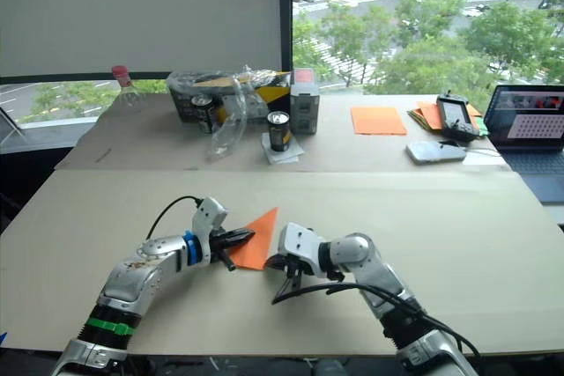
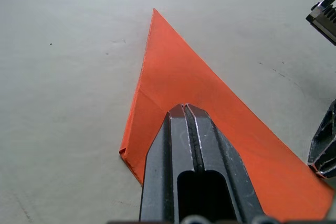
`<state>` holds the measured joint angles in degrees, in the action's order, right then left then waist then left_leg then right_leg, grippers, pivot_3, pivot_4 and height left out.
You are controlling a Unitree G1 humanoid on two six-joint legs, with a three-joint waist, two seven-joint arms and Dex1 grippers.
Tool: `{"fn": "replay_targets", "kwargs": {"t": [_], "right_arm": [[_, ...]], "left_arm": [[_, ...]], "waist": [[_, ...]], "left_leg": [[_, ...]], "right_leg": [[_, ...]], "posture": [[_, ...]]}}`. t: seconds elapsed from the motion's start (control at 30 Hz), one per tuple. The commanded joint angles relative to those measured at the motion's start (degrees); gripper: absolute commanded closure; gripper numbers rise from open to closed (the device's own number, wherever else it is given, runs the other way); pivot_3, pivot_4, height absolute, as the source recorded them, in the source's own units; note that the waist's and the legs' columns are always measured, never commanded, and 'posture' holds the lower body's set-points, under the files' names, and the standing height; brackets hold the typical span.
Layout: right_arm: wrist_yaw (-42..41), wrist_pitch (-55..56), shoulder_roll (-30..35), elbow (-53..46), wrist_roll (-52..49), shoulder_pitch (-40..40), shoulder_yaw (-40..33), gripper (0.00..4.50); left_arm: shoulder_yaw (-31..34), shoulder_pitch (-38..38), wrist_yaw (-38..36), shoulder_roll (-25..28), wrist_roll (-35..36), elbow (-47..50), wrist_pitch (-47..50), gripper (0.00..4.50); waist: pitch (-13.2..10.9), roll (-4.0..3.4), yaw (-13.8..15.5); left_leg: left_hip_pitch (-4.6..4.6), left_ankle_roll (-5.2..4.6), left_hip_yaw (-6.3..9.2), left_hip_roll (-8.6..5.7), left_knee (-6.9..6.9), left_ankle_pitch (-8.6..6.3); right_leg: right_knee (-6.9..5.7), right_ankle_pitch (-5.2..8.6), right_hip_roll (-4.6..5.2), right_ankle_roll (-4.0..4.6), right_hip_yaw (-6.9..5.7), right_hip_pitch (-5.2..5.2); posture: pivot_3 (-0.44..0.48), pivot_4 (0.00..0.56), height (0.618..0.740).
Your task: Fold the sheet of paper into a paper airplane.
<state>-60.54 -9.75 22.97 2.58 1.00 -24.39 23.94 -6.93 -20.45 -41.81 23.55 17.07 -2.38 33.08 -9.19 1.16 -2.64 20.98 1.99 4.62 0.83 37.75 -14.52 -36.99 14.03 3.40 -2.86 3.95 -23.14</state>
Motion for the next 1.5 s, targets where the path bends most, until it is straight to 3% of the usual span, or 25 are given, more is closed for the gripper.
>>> {"fn": "replay_targets", "kwargs": {"t": [0.03,0.27,0.47,0.77,0.9,1.07,1.23,1.33,1.47,1.5], "right_arm": [[-3.6,-0.2,1.0,-2.0,0.9,0.9,4.5,4.5],[-4.8,-4.5,3.5,-9.0,-1.1,-1.0,2.7,4.5],[-3.5,-11.4,5.9,-14.9,-4.9,-1.5,-2.6,4.5],[-3.5,-15.4,11.0,-18.5,-8.4,-0.4,-6.7,4.5],[-2.8,-16.3,12.1,-18.7,-8.5,-0.8,-7.0,4.5],[-1.8,-17.9,12.9,-20.1,-9.1,-0.3,-7.9,4.5],[-0.7,-19.0,14.4,-23.6,-9.8,1.9,-8.5,4.5],[1.0,-18.6,14.8,-25.9,-10.2,3.3,-9.7,4.5],[2.2,-18.7,15.0,-27.9,-10.9,4.2,-10.4,4.5],[2.4,-19.0,15.0,-28.4,-11.1,4.4,-10.5,4.5]], "left_arm": [[-1.7,1.3,-0.5,0.8,-1.5,-2.0,1.5,4.47],[-1.4,1.2,-0.4,0.6,-1.2,-1.9,1.6,4.47],[3.2,0.6,-0.7,1.0,2.5,-0.1,3.1,4.47],[8.3,-0.3,-8.6,8.6,8.8,6.0,5.3,4.47],[9.7,-2.7,-9.6,11.3,9.4,5.5,5.4,4.47],[11.4,-9.8,-8.2,11.7,12.0,0.0,13.0,4.47],[11.0,-18.5,-8.3,10.9,14.1,-6.8,20.1,2.99],[5.2,-26.0,-11.6,12.0,13.7,-12.5,30.3,1.99],[2.4,-35.9,-13.1,10.5,12.0,-26.8,38.2,0.6],[0.1,-38.0,-15.0,10.5,11.0,-30.4,39.4,0.6]], "waist": [[0.0,0.0,0.0],[0.0,0.01,0.1],[0.0,0.05,0.1],[-0.4,0.26,0.1],[-0.5,0.33,0.3],[-0.6,0.42,0.3],[-0.7,0.54,0.3],[-0.7,0.55,0.3],[-0.7,0.55,0.2],[-0.7,0.56,0.1]], "left_leg": [[-0.01,0.0,0.0,0.0,0.0,0.0],[0.02,0.0,0.0,0.0,0.0,0.0],[0.1,0.0,0.02,0.0,0.0,0.0],[0.24,0.0,0.02,0.0,0.0,0.0],[0.28,0.0,0.01,-0.01,0.0,0.0],[0.31,0.0,0.02,-0.01,0.0,0.0],[0.43,0.0,0.05,-0.01,0.01,0.0],[0.67,0.0,0.05,-0.03,0.04,0.0],[1.1,-0.01,0.05,-0.06,0.15,0.02],[1.1,-0.01,0.06,-0.06,0.15,0.02]], "right_leg": [[0.0,0.01,0.0,-0.02,0.0,0.0],[0.01,0.02,0.0,-0.03,0.0,-0.01],[0.02,0.01,0.0,-0.01,-0.01,-0.09],[0.05,-0.02,0.01,0.04,-0.01,-0.23],[0.09,-0.03,0.02,0.05,-0.02,-0.24],[0.11,-0.02,0.02,0.02,-0.04,-0.24],[0.09,-0.04,0.01,0.07,-0.07,-0.35],[0.08,-0.12,0.02,0.17,-0.07,-0.57],[-0.13,-0.14,0.0,0.18,-0.06,-1.06],[-0.13,-0.14,0.0,0.18,-0.06,-1.06]], "posture": [[0.0,0.15,0.73],[0.0,0.15,0.73],[0.0,0.15,0.73],[0.0,0.15,0.73],[0.0,0.15,0.73],[0.0,0.15,0.73],[0.0,0.15,0.73],[0.0,0.15,0.73],[0.0,0.15,0.73],[0.0,0.15,0.73]]}}
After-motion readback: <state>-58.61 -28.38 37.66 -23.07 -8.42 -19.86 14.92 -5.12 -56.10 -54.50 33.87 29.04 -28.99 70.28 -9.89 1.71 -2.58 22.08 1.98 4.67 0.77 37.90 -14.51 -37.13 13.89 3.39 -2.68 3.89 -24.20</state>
